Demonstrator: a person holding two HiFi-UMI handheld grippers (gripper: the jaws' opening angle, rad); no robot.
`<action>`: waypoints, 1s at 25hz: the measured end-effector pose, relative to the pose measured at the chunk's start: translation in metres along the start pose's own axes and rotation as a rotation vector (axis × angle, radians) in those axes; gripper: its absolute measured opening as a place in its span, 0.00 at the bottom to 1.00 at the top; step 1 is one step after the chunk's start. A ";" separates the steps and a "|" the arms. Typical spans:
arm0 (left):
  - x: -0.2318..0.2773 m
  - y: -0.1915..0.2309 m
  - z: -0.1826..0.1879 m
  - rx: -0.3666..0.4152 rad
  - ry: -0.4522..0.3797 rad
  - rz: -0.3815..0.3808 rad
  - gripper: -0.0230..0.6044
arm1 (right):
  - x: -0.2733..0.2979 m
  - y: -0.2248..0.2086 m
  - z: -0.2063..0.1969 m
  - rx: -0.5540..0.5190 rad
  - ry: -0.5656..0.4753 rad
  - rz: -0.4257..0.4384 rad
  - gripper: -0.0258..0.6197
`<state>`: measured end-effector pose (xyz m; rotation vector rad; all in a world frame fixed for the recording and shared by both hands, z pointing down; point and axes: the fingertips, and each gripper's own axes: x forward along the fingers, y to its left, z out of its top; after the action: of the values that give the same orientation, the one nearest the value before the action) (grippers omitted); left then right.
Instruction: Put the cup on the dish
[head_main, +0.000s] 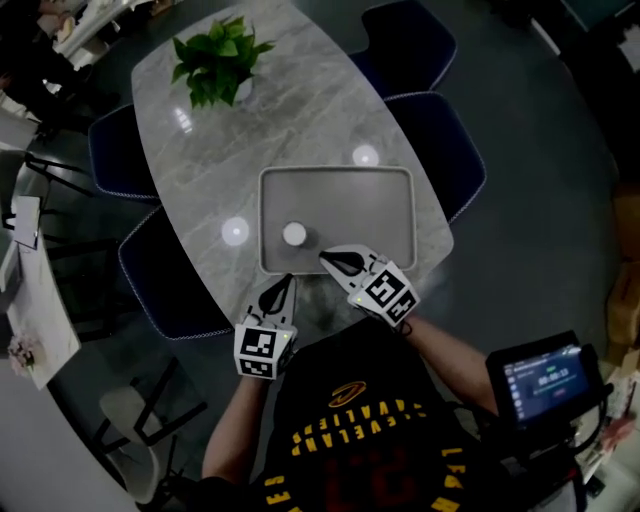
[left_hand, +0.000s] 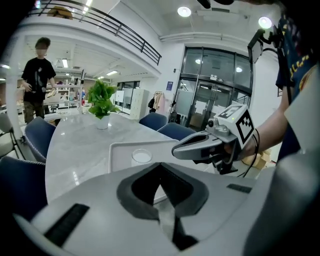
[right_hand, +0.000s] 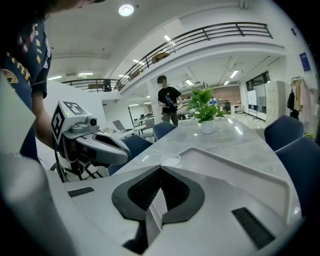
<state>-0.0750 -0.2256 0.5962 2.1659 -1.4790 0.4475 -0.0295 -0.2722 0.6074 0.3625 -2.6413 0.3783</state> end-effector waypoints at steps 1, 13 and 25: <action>0.001 0.001 0.004 -0.007 -0.008 -0.003 0.04 | 0.000 -0.003 0.002 0.009 -0.008 -0.013 0.05; -0.020 -0.032 0.039 -0.003 -0.102 -0.070 0.04 | -0.034 0.013 0.040 0.071 -0.133 -0.106 0.05; -0.070 -0.050 0.057 -0.008 -0.226 -0.062 0.04 | -0.099 0.053 0.066 0.068 -0.256 -0.178 0.05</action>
<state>-0.0541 -0.1875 0.5021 2.3108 -1.5203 0.1796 0.0136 -0.2259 0.4939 0.7049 -2.8176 0.3868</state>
